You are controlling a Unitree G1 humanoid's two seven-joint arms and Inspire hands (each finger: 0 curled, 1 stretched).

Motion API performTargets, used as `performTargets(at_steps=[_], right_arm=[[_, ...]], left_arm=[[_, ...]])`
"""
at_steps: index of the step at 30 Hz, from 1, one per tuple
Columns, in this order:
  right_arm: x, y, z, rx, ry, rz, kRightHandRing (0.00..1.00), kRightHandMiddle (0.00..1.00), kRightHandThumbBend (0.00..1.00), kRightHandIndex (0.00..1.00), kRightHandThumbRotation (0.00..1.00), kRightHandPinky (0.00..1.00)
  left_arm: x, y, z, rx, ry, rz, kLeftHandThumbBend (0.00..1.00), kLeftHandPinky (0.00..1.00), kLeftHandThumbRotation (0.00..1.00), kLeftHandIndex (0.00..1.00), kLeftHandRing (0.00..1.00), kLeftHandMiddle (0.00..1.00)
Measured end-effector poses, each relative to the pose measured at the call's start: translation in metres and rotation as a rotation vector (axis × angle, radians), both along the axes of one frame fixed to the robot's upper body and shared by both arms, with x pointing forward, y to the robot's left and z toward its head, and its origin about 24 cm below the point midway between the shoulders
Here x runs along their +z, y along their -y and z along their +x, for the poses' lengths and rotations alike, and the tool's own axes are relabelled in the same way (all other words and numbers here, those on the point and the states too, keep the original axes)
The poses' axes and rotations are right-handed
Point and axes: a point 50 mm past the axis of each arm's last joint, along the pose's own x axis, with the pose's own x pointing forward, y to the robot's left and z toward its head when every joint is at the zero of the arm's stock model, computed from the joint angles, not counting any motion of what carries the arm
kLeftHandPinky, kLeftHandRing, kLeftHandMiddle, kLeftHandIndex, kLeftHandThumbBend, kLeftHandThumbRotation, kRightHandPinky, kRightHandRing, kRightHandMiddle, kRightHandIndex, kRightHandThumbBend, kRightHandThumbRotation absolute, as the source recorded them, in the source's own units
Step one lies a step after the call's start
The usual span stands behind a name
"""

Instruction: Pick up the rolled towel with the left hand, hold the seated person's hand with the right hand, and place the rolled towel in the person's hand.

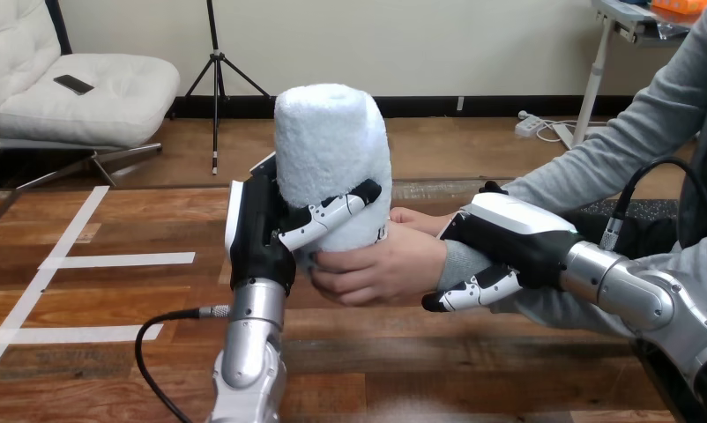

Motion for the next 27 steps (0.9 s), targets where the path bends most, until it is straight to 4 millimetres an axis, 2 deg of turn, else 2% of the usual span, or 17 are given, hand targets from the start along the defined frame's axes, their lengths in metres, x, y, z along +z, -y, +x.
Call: performTargets(at_steps=[1, 3, 9, 18, 27], right_arm=[[0.000, 0.000, 0.000, 0.000, 0.000, 0.000, 0.21, 0.26, 0.63, 0.27, 0.41, 0.18], [0.000, 0.000, 0.000, 0.000, 0.000, 0.000, 0.21, 0.26, 0.64, 0.27, 0.41, 0.18], [0.000, 0.000, 0.000, 0.000, 0.000, 0.001, 0.21, 0.26, 0.65, 0.27, 0.41, 0.18], [0.000, 0.000, 0.000, -0.003, 0.005, 0.005, 0.21, 0.26, 0.66, 0.27, 0.42, 0.18], [0.000, 0.000, 0.000, -0.003, 0.005, 0.005, 0.21, 0.27, 0.68, 0.28, 0.44, 0.18]], left_arm=[[0.000, 0.000, 0.001, -0.008, -0.003, 0.002, 0.96, 0.67, 0.69, 0.78, 0.73, 0.75], [0.001, -0.001, 0.002, -0.024, -0.007, 0.009, 0.97, 0.72, 0.73, 0.82, 0.78, 0.78], [0.005, -0.002, 0.005, -0.074, -0.012, 0.041, 1.00, 0.90, 0.79, 0.90, 0.91, 0.87], [0.013, -0.001, 0.006, -0.086, 0.013, 0.091, 1.00, 0.98, 0.81, 0.91, 0.95, 0.90], [0.016, -0.003, -0.001, -0.072, 0.040, 0.111, 0.99, 1.00, 0.83, 0.91, 0.96, 0.91]])
